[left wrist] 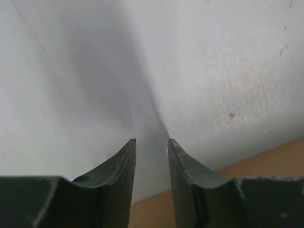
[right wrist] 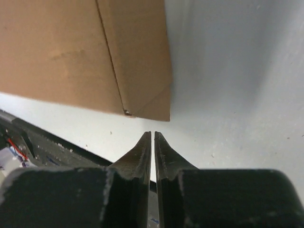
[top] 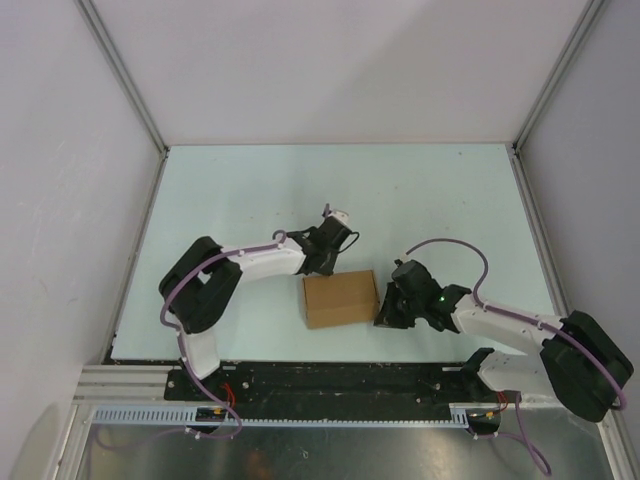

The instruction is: Fold the paper box

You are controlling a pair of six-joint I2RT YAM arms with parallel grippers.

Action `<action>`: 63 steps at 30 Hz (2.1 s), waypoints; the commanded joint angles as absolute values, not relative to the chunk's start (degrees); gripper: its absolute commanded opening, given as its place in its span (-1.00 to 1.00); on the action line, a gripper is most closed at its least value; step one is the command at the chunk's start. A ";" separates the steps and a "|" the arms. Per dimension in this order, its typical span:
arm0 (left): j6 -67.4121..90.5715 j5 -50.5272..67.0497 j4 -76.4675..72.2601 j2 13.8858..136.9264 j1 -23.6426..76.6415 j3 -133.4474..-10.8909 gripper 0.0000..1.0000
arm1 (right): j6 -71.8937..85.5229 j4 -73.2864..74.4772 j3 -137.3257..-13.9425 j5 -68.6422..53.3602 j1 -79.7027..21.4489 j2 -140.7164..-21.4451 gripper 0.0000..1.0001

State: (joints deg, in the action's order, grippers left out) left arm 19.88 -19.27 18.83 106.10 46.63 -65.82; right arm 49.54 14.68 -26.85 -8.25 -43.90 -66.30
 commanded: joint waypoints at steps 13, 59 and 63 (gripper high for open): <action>27.76 -13.36 19.95 94.84 47.72 -55.82 -0.27 | 44.83 15.55 -36.82 -0.09 -40.08 -75.05 -0.77; 26.63 -10.81 16.17 101.07 50.18 -61.35 -0.30 | 41.04 15.91 -45.97 2.37 -39.90 -87.45 -0.83; 26.63 -10.37 15.65 101.60 50.89 -61.70 -0.31 | 41.57 15.21 -46.05 2.37 -40.17 -87.80 -0.82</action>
